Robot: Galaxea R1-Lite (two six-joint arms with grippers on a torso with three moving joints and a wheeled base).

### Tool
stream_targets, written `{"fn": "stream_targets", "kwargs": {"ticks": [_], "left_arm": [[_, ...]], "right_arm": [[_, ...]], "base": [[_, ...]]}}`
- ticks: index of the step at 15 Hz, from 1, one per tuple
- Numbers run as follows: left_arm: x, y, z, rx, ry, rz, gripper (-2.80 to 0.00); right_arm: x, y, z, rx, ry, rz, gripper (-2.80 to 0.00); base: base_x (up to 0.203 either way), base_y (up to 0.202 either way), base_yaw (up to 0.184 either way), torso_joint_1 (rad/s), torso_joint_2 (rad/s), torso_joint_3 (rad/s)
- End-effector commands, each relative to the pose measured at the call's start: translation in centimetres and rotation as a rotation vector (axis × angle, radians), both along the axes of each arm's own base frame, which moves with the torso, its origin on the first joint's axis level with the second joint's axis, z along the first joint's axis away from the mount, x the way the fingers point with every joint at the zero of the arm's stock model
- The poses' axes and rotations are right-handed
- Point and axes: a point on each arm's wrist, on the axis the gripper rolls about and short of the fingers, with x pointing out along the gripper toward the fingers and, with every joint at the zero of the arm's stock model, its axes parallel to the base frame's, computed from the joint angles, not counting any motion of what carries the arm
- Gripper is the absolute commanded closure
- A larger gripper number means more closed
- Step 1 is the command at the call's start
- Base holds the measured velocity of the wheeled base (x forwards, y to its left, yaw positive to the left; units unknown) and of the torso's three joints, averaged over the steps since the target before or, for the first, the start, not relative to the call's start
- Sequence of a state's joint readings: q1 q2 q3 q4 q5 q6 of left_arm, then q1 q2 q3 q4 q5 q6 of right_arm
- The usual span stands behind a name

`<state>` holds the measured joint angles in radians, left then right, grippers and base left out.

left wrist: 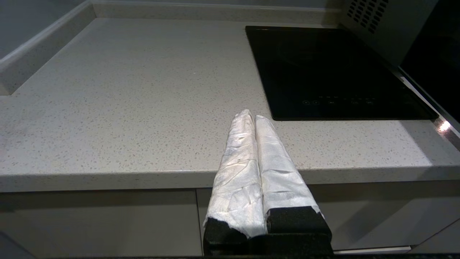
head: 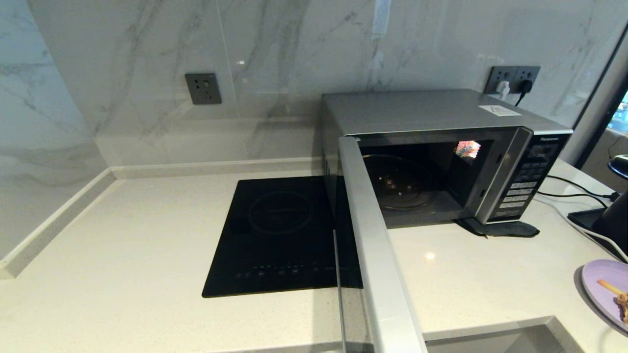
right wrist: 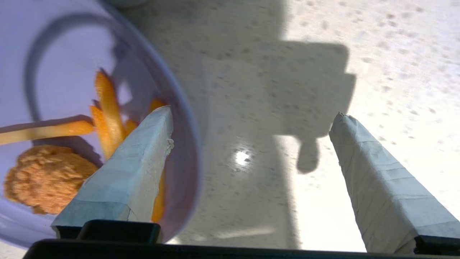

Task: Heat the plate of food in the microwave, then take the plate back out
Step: Put the plate in the microwave oven

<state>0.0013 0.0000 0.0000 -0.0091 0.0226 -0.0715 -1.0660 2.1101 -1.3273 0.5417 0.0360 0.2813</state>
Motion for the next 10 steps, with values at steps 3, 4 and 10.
{"fn": "stream_targets", "kwargs": {"ticks": [3, 4, 10], "left_arm": [[0.0, 0.0, 0.0, -0.001, 0.001, 0.001, 0.00], [0.0, 0.0, 0.0, -0.001, 0.001, 0.001, 0.00], [0.0, 0.0, 0.0, -0.001, 0.001, 0.001, 0.00]], "right_arm": [[-0.6, 0.1, 0.4, -0.010, 0.013, -0.018, -2.80], [-0.5, 0.1, 0.5, -0.011, 0.002, -0.015, -2.80], [2.2, 0.6, 0.4, 0.051, -0.139, 0.085, -2.80]], "base": [[0.000, 0.000, 0.000, 0.000, 0.00, 0.000], [0.000, 0.000, 0.000, 0.000, 0.00, 0.000], [0.000, 0.000, 0.000, 0.000, 0.00, 0.000]]}}
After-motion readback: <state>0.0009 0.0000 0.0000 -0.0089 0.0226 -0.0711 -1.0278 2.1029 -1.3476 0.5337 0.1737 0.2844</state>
